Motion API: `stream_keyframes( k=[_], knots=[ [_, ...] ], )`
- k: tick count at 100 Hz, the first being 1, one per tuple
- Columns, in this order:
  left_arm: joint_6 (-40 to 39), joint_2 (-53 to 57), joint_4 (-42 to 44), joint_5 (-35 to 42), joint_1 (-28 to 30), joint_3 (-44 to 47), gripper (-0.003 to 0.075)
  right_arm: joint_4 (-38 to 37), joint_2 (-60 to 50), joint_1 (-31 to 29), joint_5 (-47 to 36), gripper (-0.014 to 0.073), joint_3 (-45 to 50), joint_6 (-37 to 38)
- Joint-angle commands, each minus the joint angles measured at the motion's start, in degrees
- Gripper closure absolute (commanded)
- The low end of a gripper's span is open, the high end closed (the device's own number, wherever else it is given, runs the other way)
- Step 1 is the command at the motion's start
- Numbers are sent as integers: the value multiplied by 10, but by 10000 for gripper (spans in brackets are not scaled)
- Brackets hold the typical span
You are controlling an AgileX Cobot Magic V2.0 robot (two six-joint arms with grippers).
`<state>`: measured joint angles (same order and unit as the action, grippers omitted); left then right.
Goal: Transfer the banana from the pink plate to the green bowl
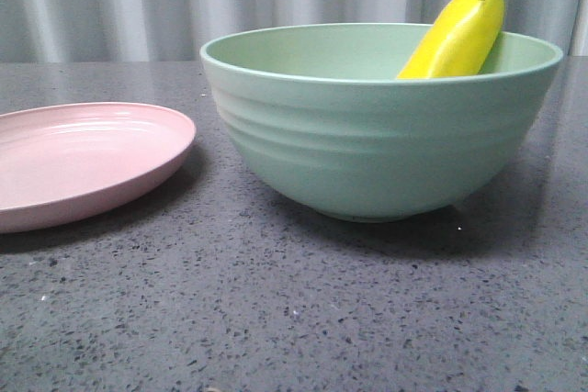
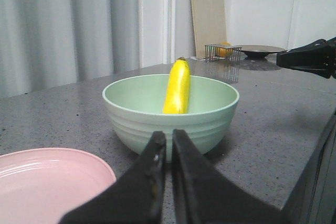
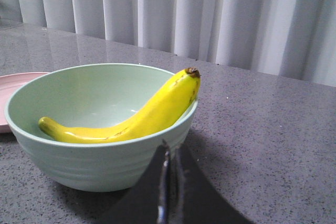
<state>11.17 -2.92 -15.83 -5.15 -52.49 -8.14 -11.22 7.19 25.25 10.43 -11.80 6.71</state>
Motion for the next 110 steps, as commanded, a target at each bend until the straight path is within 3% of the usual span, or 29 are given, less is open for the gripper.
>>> stream_keyframes(
  k=[1,21,33,66,87,110],
  knots=[
    [0,-6,-1,44,2,-16,741,-8,5,-3,-50,659,-14,-7],
    [0,-6,75,84,6,2,741,-8,5,-3,-50,659,-14,-7],
    [0,-6,111,121,41,25,741,-8,5,-3,-50,659,-14,-7],
    [-122,-4,118,161,245,87,741,-8,5,-3,-50,659,-14,-7],
    [-122,17,130,102,347,87,741,-8,5,-3,-50,659,-14,-7],
    [-122,48,130,-48,414,87,741,-8,5,-3,-50,659,-14,-7]
  ],
)
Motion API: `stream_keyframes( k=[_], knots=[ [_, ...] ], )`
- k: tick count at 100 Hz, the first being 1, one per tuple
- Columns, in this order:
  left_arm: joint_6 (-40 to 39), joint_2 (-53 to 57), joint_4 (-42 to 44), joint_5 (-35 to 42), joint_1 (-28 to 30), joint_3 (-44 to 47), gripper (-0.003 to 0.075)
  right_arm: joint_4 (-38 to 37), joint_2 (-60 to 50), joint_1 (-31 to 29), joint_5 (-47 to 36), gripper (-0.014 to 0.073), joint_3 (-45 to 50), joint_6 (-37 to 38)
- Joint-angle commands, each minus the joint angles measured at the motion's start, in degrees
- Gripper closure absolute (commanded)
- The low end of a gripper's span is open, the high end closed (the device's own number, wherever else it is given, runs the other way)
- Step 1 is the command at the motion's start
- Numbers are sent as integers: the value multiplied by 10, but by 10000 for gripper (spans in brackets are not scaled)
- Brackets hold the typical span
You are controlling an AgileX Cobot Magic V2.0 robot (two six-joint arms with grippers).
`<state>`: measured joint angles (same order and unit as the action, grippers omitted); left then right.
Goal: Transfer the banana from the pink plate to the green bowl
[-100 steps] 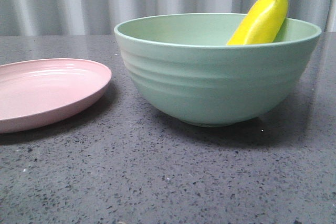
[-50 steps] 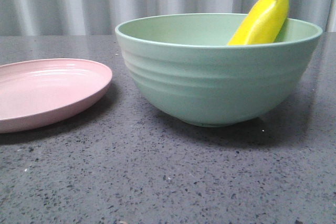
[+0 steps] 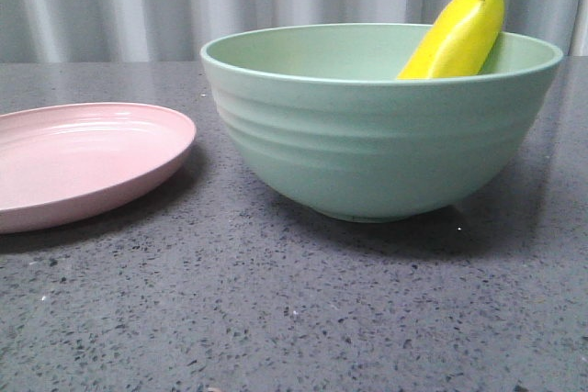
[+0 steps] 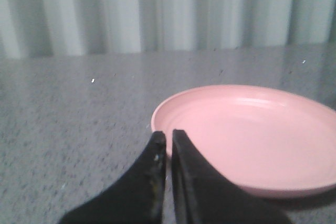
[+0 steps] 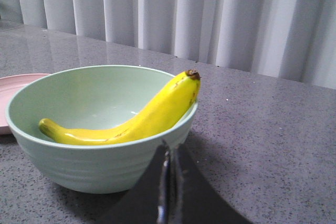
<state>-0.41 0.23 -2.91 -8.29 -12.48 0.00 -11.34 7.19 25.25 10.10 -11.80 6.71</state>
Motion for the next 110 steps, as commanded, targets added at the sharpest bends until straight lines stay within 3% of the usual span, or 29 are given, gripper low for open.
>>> stream_keyframes(
  k=[1,8,110],
  knots=[
    [-7,17,1,-27,16,6,741,-7,5,-3,-46,659,-14,-7],
    [-7,17,1,-71,25,6,741,-7,5,-3,-46,659,-14,-7],
    [-7,17,10,-67,41,6,741,-7,5,-3,-47,659,-8,-7]
  ],
)
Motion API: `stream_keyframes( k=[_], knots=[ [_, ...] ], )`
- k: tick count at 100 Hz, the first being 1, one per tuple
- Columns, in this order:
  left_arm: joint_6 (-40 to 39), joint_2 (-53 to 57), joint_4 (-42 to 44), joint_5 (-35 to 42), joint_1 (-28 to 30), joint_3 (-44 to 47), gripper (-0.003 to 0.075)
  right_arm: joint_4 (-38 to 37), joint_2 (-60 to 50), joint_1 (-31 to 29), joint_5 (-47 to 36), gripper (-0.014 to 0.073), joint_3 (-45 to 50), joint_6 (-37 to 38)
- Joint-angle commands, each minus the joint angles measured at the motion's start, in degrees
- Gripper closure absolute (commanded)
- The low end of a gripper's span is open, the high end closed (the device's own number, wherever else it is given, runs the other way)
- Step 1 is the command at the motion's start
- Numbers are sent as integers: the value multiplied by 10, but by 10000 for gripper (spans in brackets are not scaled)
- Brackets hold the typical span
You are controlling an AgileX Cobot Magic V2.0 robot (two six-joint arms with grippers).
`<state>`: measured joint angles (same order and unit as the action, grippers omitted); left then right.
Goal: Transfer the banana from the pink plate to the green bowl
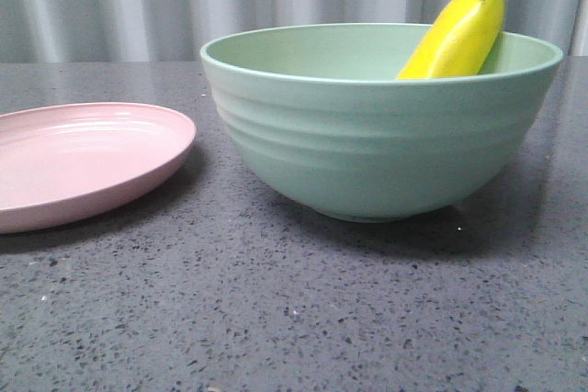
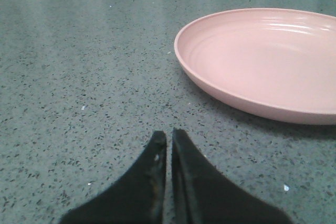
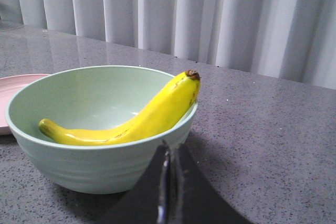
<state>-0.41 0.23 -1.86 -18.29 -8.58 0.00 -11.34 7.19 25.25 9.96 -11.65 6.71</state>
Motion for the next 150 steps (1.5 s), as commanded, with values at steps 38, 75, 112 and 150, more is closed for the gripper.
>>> stream_keyframes(
  k=[38,75,112,150],
  knots=[
    [-7,17,0,33,2,6,741,-1,5,-137,-95,659,91,-7],
    [-7,17,0,34,2,6,741,54,-16,-284,-43,659,134,-7],
    [-7,17,0,34,2,6,741,46,-91,-287,76,659,134,-12],
    [-7,17,0,34,2,6,741,46,-91,-287,76,659,134,-12]
  ],
)
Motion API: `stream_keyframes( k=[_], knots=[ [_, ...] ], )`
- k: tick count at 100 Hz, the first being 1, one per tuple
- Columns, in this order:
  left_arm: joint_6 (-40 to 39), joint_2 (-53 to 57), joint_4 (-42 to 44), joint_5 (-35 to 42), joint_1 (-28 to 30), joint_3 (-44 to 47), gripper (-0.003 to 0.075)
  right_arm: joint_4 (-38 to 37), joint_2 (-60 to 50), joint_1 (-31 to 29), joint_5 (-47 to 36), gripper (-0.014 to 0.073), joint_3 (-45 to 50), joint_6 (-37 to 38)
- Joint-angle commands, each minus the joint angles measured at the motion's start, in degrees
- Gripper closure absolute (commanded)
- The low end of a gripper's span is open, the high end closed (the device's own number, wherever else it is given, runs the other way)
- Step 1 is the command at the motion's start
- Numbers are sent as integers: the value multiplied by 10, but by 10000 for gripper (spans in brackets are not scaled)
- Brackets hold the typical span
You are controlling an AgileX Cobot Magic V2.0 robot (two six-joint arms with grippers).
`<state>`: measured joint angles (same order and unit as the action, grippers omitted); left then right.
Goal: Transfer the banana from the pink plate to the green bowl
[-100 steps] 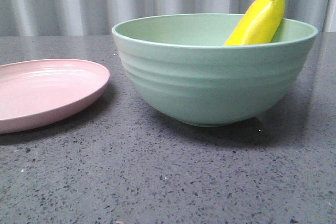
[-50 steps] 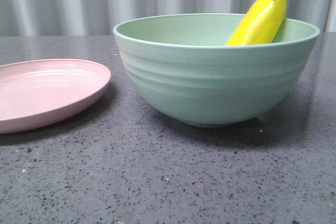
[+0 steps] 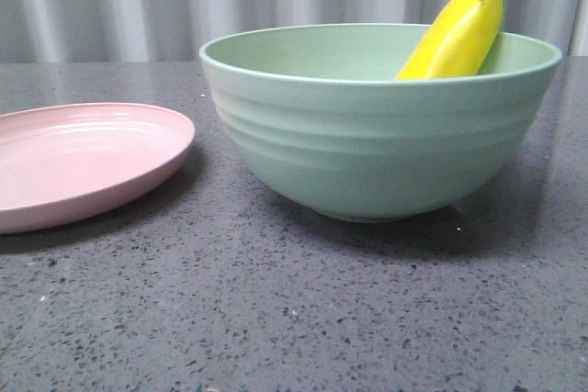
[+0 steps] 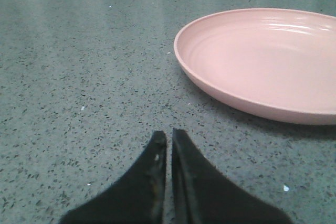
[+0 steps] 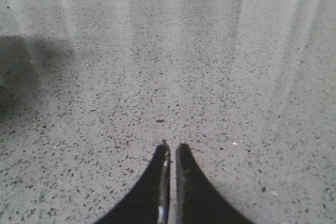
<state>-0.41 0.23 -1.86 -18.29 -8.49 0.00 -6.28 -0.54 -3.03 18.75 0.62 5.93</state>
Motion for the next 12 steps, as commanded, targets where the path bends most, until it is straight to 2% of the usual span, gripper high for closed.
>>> stream_keyframes(
  k=[1,12],
  knots=[
    [-7,17,0,34,1,6,741,-5,-13,-4,-11,659,11,-5],
    [-7,17,0,34,1,6,741,-5,-13,-4,-11,659,11,-5]
  ],
)
